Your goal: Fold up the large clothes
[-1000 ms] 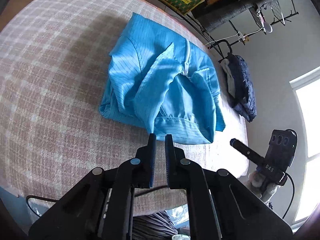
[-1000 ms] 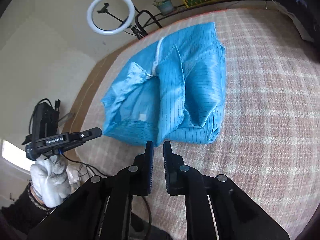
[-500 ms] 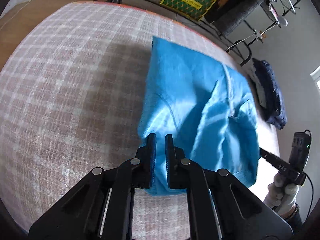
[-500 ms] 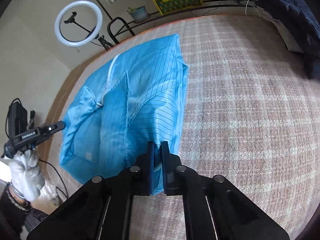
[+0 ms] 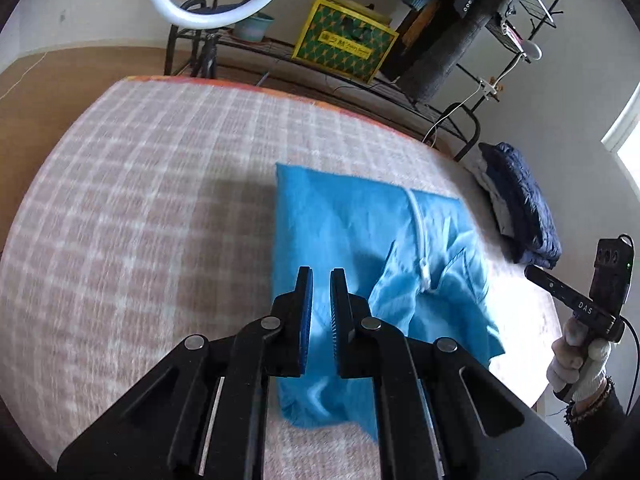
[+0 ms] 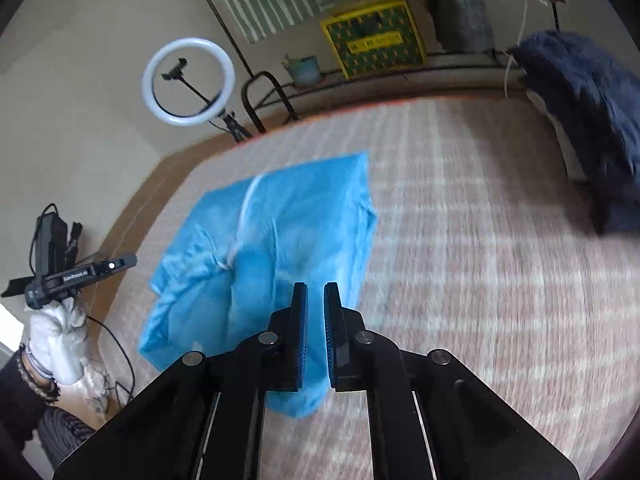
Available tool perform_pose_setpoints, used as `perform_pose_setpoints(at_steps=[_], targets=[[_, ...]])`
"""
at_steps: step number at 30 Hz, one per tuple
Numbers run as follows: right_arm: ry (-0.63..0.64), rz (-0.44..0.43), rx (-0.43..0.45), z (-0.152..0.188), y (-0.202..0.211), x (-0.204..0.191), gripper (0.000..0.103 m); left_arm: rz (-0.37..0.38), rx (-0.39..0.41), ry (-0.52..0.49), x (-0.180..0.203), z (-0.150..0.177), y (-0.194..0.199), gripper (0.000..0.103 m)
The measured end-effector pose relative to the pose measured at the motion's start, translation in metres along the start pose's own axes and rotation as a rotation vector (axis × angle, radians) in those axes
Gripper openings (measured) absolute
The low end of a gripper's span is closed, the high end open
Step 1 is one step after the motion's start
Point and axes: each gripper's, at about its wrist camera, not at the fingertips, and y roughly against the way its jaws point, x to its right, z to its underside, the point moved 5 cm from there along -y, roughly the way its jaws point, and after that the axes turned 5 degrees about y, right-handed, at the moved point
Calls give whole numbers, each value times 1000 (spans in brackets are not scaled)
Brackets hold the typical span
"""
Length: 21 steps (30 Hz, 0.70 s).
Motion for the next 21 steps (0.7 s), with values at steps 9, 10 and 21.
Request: perform_pose_setpoints(at_steps=[9,10,21], targets=[[227,-52,-47,-74,-95,-42,7,72,-42,-129,56,-62,-81,5],[250,-48,-65,-73,-109,-44,7,73,-49,-140,59,-65,-92,5],[214,-6,-193,-31,-171,-4,6,0,-113,-169,23,-34,-171,5]])
